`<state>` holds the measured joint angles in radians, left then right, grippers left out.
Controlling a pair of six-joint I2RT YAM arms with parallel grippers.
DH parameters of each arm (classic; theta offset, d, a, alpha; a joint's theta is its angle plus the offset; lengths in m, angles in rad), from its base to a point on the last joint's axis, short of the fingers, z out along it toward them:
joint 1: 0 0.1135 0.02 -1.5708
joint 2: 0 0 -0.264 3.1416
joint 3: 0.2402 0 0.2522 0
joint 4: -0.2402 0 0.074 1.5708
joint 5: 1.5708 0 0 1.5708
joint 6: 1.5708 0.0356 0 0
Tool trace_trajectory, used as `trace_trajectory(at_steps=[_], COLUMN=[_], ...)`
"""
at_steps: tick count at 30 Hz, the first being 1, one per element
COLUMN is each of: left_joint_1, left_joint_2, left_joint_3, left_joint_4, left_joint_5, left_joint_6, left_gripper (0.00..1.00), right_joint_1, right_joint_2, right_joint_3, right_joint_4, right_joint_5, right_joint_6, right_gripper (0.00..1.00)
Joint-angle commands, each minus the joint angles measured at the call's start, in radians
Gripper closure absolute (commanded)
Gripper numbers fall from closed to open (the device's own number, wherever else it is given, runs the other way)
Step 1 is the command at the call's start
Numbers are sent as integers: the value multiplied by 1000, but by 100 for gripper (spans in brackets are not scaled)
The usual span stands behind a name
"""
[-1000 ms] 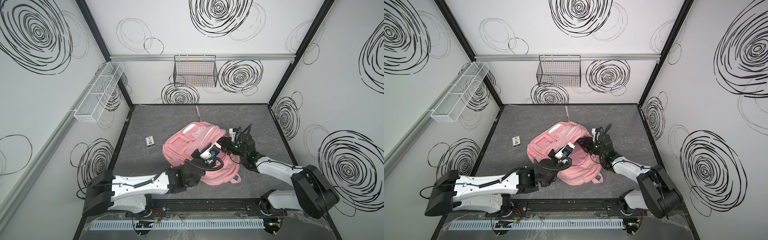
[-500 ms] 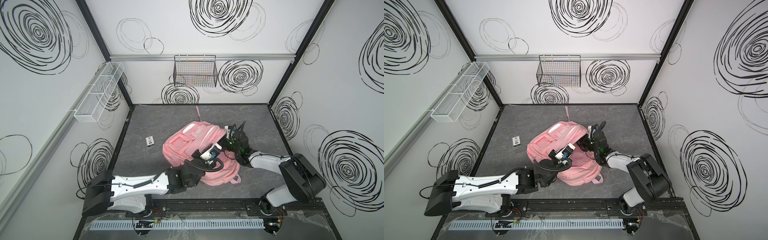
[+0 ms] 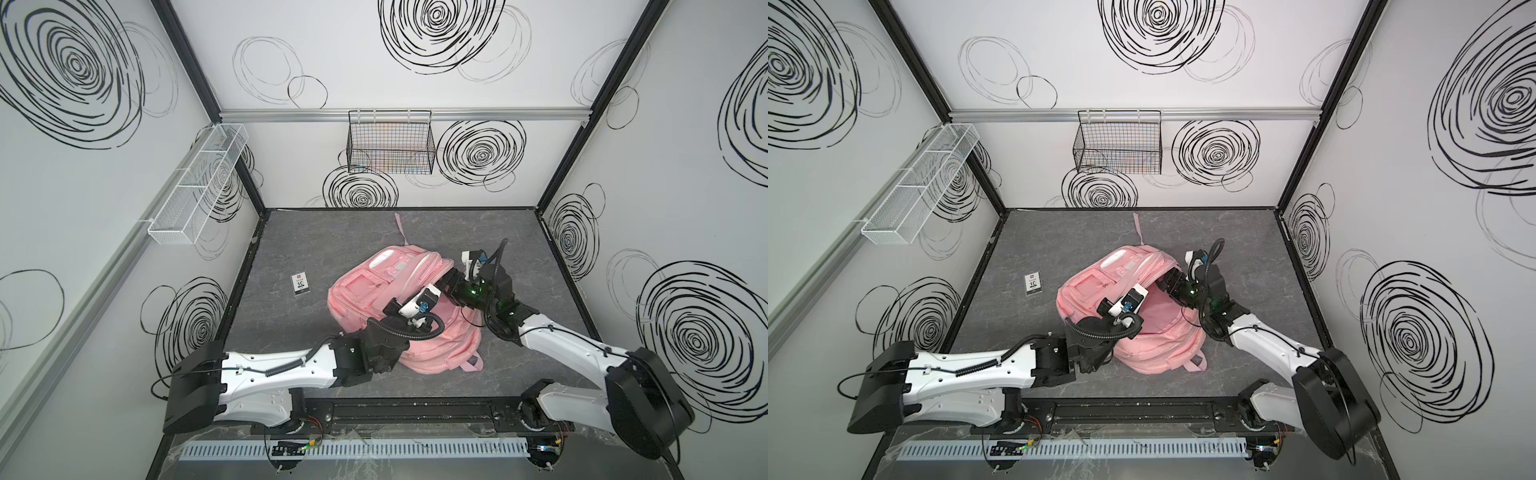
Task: Pack the student bag
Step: 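Lower the clear pen box into the compartment and open the right gripper, then release the zipper edge with the left gripper while the right grasps the zipper pull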
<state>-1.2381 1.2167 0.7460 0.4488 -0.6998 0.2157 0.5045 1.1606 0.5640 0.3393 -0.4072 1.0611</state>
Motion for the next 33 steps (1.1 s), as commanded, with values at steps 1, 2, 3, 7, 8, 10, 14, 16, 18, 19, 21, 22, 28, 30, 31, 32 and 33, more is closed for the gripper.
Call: trace_trajectory(at_steps=[1,2,3,7,8,10,14,16,18,19,21,22,28,30,31,32,33], left_joint_1=[21,27,31,45,49,57,80,81,84,89,100,108,167,194,210,225,244], left_joint_2=[-48,-44,-38,-13,-8,-2,13,0,-27,-45,-80,-102,-262,-324,-360,-390,-426], left_joint_3=[54,54,53,56,56,56,67,57,37,28,12,5,-44,-68,-81,-92,-104], left_joint_4=[87,79,74,45,36,22,-39,-46,-39,-39,-48,-62,-195,-243,-268,-290,-311], left_joint_5=[48,55,58,82,101,152,278,301,307,310,312,307,188,134,111,99,89], left_joint_6=[-72,-90,-104,-164,-184,-228,-309,-329,-348,-355,-367,-370,-379,-380,-381,-382,-386], left_gripper=[100,100,100,100,100,100,66,53,44,43,41,41,40,40,40,40,40], right_joint_1=[-4,-4,-5,-7,-4,5,49,102,172,211,292,338,607,718,773,820,868], right_joint_2=[-123,-170,-212,-401,-448,-524,-623,-642,-645,-644,-637,-631,-574,-539,-506,-476,-432], right_joint_3=[-40,-64,-87,-156,-165,-176,-144,-113,-84,-69,-51,-45,-6,3,14,23,39], right_joint_4=[-156,-169,-178,-247,-273,-314,-433,-500,-559,-589,-623,-636,-673,-673,-679,-685,-691], right_joint_5=[117,146,171,271,294,310,312,333,366,389,434,458,593,662,694,715,737], right_joint_6=[-134,-161,-180,-243,-253,-264,-266,-256,-245,-237,-225,-222,-123,-71,-38,-14,11], right_gripper=[31,33,36,62,68,74,74,71,67,66,64,64,63,62,62,61,61])
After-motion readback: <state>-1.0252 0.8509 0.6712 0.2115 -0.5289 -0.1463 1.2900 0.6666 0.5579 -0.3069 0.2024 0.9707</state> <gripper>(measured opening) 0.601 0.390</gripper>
